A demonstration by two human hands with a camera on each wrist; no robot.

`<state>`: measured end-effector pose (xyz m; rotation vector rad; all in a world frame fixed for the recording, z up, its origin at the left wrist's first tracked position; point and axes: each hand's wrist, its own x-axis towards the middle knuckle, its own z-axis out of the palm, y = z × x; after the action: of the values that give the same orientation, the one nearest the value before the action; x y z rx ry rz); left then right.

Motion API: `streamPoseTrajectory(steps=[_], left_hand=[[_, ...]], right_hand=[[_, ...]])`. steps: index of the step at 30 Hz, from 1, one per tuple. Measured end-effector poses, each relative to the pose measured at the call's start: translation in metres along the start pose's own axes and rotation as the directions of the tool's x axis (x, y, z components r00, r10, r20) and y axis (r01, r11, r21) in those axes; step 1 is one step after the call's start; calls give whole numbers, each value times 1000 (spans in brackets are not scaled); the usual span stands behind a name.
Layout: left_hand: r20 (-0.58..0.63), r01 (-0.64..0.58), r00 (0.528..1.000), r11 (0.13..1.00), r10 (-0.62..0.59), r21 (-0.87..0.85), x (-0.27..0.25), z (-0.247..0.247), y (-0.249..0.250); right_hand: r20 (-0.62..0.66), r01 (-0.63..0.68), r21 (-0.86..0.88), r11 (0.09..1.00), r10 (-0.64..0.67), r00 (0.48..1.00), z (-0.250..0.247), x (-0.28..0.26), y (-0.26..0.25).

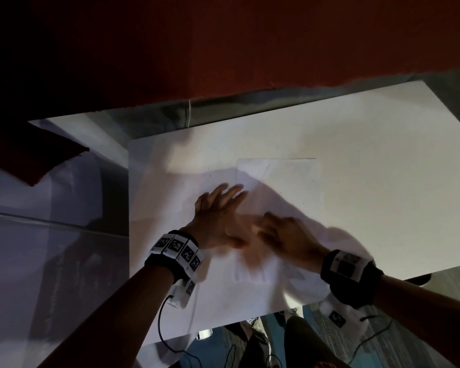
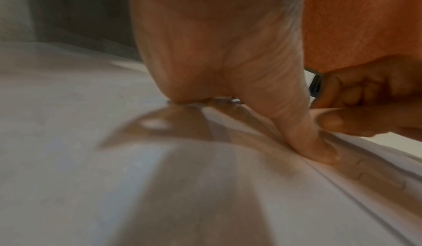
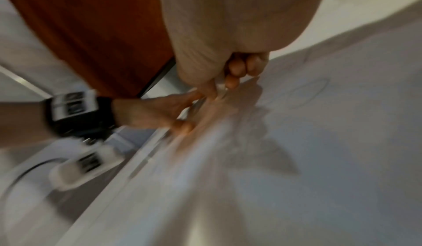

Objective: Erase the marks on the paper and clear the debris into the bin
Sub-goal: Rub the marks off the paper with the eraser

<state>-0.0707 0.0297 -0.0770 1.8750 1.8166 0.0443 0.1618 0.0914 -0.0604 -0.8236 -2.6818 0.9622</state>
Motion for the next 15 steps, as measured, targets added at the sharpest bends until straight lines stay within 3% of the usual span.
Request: streamPoseTrajectory(steps=[2, 5, 6, 9, 10, 13, 15], left_hand=[[3, 2, 1000, 1000, -2, 6, 1, -1, 0], [-15, 1, 1000, 1000, -1, -15, 0, 0, 0], [-12, 1, 1000, 1000, -1, -10, 0, 0, 0], [-3, 9, 1000, 1000, -9, 11, 3, 0, -1], [-1, 9, 1000, 1000, -9, 6, 3, 0, -1], [-11, 4, 1000, 1000, -4, -23, 2, 0, 0], [-6, 8, 1000, 1000, -8, -4, 2, 1, -1]], right_hand=[[31, 9, -20, 1000, -8, 999, 0, 5, 0], [-166, -199, 43, 979, 203, 965, -10, 21, 21], [-151, -181, 55, 982, 187, 971, -9, 20, 16], [18, 41, 14, 999, -41, 999, 5, 9, -7], [26, 14, 3, 1000, -14, 1000, -1, 13, -5], [-138, -186, 47, 981, 191, 972, -16, 27, 11], [-117, -92, 15, 996, 93, 989, -10, 23, -1]])
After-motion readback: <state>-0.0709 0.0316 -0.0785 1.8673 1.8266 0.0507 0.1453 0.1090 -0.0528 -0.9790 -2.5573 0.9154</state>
